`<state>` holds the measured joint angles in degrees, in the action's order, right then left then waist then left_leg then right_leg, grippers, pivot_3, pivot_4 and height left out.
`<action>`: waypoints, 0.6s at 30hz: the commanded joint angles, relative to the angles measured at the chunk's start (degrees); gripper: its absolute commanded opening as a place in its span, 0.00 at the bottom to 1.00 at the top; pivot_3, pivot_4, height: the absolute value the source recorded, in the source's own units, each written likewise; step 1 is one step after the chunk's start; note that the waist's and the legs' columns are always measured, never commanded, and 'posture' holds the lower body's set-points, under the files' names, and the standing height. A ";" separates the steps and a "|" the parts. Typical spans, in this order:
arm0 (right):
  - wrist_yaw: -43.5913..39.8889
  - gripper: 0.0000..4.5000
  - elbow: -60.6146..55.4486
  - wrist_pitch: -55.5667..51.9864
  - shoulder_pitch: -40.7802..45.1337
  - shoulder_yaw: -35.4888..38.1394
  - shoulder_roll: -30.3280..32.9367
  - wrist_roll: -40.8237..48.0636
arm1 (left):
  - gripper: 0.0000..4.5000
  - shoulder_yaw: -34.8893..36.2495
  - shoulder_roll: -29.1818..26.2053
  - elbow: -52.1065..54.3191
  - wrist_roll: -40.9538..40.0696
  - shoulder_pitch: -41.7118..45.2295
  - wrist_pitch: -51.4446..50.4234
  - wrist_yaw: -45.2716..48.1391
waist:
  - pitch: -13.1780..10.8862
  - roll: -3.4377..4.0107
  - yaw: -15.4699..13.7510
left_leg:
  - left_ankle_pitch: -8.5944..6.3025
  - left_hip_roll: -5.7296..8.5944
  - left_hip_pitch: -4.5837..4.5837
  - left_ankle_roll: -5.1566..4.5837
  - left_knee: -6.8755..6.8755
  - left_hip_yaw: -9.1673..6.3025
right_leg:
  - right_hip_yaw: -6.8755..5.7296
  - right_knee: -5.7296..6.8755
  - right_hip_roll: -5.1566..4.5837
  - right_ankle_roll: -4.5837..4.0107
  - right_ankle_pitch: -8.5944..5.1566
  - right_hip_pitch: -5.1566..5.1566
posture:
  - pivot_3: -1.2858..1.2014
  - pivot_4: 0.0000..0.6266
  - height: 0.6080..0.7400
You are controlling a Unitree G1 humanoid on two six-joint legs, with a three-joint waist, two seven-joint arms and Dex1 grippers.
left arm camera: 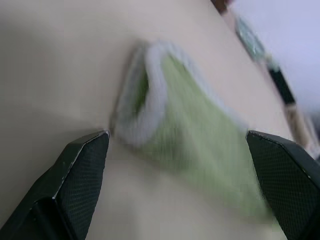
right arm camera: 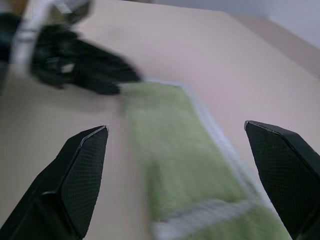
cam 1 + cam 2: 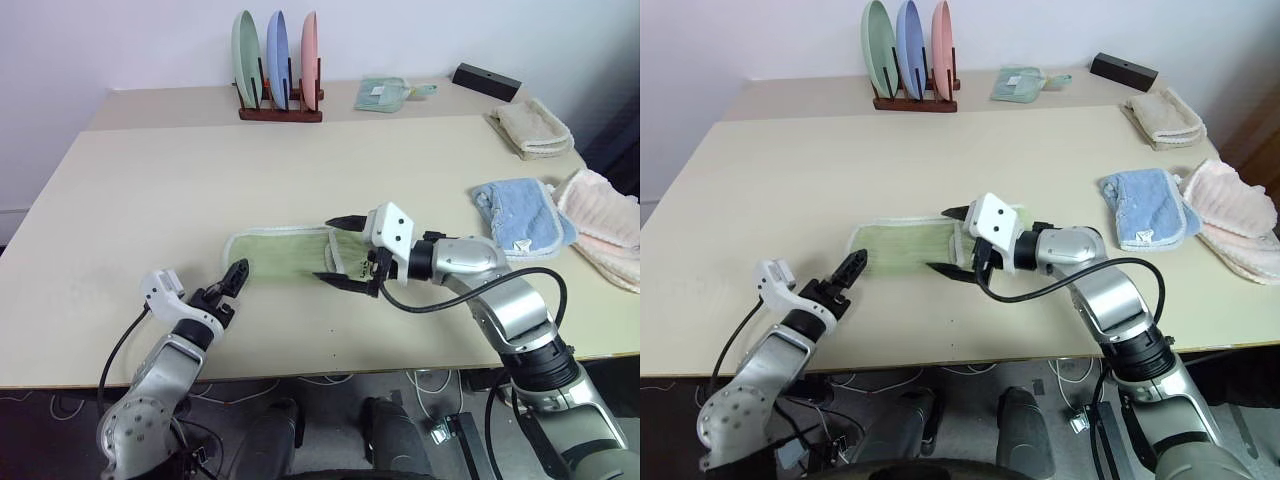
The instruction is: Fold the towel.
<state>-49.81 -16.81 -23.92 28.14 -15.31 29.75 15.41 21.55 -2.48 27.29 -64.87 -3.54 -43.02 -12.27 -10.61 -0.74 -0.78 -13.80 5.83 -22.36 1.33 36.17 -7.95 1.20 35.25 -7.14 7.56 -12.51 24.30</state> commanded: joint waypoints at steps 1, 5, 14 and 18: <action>0.55 1.00 -2.99 1.31 0.79 0.10 -0.79 -0.66 | 0.88 0.52 0.00 -6.01 -1.47 3.64 -0.29 -4.11 | 0.01 0.00 -0.14 | 0.00 0.01 0.00 0.00 0.00 0.00 | -0.01 -0.01 0.00 0.00 0.00 -0.02 | 0.52 0.24 1.00; 1.01 1.00 -3.99 0.71 0.91 0.47 -1.05 -0.79 | 0.45 -0.95 -0.48 -7.50 -2.63 6.55 -1.46 -4.22 | 0.00 -0.02 -0.09 | 0.02 0.03 -0.02 0.03 -0.01 -0.01 | -0.02 -0.02 0.02 0.00 0.01 -0.02 | 0.52 0.24 1.00; 1.74 1.00 -6.88 -1.03 -0.96 1.43 0.11 -0.70 | 0.00 4.81 -5.35 -5.15 -2.30 8.33 5.28 -0.57 | -0.04 -0.09 0.19 | 0.02 0.00 -0.04 0.04 -0.05 -0.02 | -0.02 -0.06 0.04 0.00 0.01 0.03 | 0.52 0.24 1.00; 1.51 1.00 -6.77 -0.96 -1.52 1.84 1.27 -0.92 | 0.00 10.59 -11.98 -4.32 -3.82 7.19 7.53 2.41 | -0.04 -0.09 0.21 | -0.05 -0.19 -0.04 0.15 -0.06 0.02 | 0.00 -0.08 0.18 -0.05 0.03 0.10 | 0.52 0.24 1.00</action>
<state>-48.28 -21.27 -25.40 26.56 -15.01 30.66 14.24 29.06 -12.87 20.45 -67.69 4.08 -37.06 -11.59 -10.65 -0.83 -0.57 -13.88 5.58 -22.40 1.51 36.12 -7.92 1.19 35.16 -6.90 7.49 -12.47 24.40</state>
